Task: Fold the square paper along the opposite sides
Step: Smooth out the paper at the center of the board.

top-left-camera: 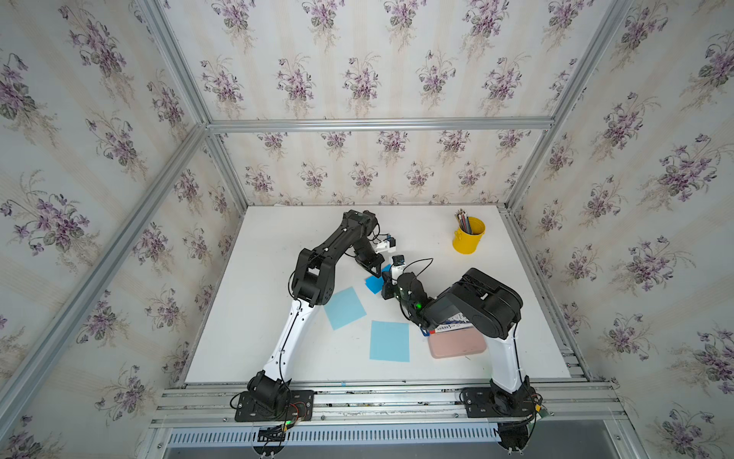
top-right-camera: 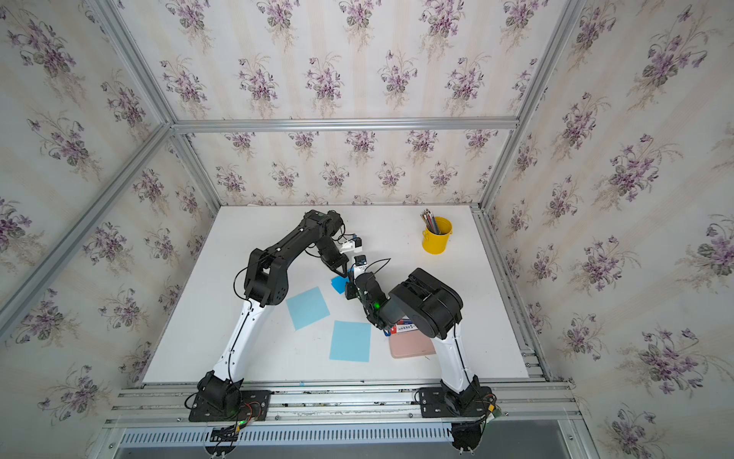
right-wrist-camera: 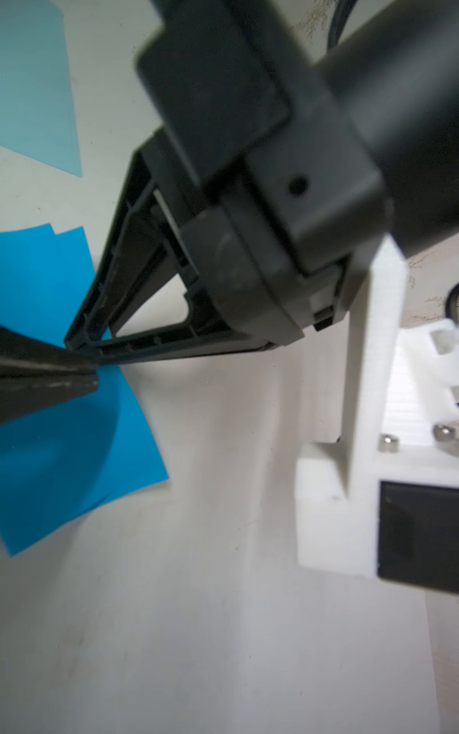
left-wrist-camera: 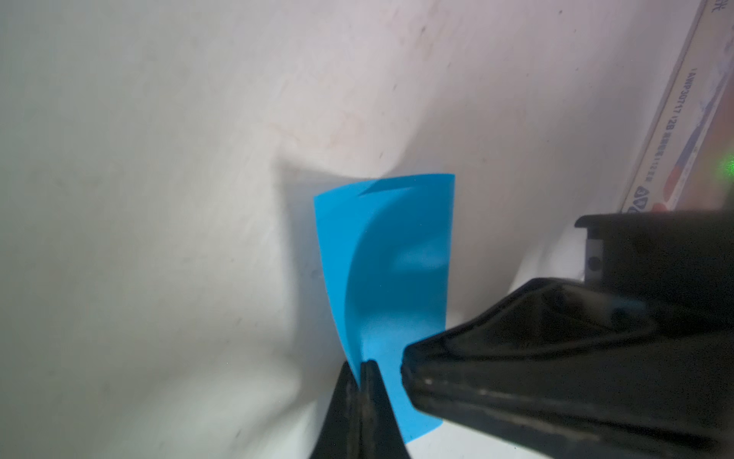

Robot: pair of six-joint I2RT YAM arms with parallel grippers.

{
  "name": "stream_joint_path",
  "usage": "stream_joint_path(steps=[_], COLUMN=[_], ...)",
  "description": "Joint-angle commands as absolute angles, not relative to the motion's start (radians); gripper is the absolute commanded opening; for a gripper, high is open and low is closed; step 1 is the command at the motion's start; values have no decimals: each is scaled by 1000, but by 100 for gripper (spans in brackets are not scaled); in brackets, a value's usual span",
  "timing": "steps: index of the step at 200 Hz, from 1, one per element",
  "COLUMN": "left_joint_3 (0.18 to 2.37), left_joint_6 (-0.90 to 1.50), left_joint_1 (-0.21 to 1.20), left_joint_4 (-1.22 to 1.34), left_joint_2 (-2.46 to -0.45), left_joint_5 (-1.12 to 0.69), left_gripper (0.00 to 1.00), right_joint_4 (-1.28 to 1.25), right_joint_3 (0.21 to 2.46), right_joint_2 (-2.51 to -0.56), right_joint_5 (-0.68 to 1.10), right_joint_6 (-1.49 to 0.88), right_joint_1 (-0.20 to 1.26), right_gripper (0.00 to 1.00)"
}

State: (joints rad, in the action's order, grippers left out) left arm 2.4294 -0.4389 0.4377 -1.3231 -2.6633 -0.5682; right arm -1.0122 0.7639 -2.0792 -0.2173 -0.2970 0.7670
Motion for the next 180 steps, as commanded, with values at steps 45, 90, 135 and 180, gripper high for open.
stream_joint_path(steps=[45,90,135,180], left_joint_3=[2421,2419,2398,2387], left_joint_6=[-451,-453,-447,-439], left_joint_1=[434,431,428,430], left_joint_4=[-1302,-1312,-1297,-1298], left_joint_2=[-2687,-2678,-2661,-2666], left_joint_5=[-421,-402,-402,-406], left_gripper=[0,0,0,0], right_joint_4=[-833,-762,-774,-785], right_joint_3=[772,767,731,685], right_joint_2=[-2071,-2059,-2030,-1976], right_joint_5=[-368,-376,-372,-315], right_joint_6=[-341,-396,-418,-456], right_joint_1=[765,739,702,643], right_gripper=[0,0,0,0])
